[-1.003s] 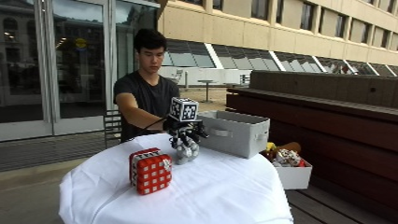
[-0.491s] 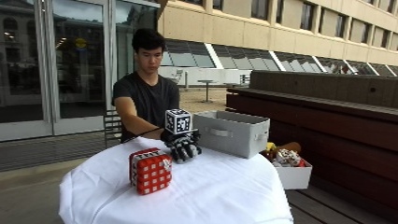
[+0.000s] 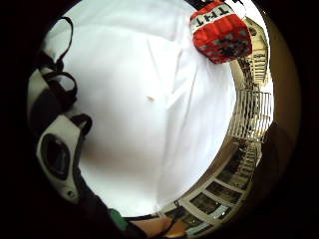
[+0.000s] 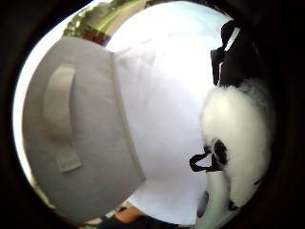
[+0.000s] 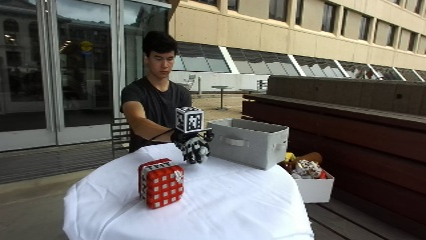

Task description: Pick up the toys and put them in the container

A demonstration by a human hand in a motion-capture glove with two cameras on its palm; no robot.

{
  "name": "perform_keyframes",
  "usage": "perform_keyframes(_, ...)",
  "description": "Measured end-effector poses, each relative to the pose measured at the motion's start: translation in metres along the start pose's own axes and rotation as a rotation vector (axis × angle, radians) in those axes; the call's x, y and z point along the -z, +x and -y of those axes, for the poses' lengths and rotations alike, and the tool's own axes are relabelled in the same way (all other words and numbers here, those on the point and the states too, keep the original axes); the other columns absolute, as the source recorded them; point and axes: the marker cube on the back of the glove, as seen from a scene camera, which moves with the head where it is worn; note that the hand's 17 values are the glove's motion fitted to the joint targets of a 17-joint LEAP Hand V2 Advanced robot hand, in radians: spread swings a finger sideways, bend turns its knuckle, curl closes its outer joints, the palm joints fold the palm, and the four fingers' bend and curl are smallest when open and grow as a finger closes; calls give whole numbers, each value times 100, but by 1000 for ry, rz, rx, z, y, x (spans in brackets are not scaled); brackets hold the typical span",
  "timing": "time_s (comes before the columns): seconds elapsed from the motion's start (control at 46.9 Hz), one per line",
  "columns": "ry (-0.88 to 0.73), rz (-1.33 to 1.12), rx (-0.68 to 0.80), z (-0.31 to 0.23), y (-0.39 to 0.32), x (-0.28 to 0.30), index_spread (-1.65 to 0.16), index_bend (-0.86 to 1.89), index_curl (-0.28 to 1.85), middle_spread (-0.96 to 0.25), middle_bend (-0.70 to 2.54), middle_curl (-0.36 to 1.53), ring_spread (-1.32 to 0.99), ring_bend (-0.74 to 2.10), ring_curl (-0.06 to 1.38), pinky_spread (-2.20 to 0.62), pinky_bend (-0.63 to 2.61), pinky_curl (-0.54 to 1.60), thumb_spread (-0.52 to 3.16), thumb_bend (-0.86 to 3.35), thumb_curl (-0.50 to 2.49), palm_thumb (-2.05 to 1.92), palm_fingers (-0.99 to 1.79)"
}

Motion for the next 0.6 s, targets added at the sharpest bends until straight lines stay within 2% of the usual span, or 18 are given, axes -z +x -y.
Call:
perform_keyframes(0.085, 86, 29, -28, -4, -1, 60, -19, 65, 48, -31, 81, 62, -37, 108, 44, -50, 81, 28, 74, 56, 69, 111, 134)
perform_keyframes(0.128, 138, 43, -46, -7, -6, 95, -21, 57, 47, -32, 70, 59, -38, 113, 46, -49, 89, 31, 62, 36, 65, 87, 113)
perform_keyframes(0.171, 166, 60, -104, -9, -13, 124, -23, 50, 46, -34, 62, 58, -39, 111, 45, -50, 97, 34, 62, 28, 64, 77, 101)
perform_keyframes(0.235, 186, 84, -216, -7, -24, 161, -24, 46, 48, -36, 57, 57, -40, 110, 45, -49, 102, 37, 60, 24, 65, 73, 99)
perform_keyframes(0.341, 291, 74, 8, -8, -43, 212, -28, 36, 47, -40, 52, 56, -42, 109, 44, -48, 104, 39, 59, 21, 68, 72, 98)
perform_keyframes(0.427, 336, 81, 78, -12, -77, 238, -30, 32, 47, -42, 49, 56, -42, 107, 44, -48, 103, 39, 58, 19, 70, 71, 100)
perform_keyframes(0.597, 362, 86, 220, -40, -158, 257, -33, 25, 50, -44, 45, 57, -43, 105, 43, -47, 100, 39, 57, 16, 74, 72, 103)
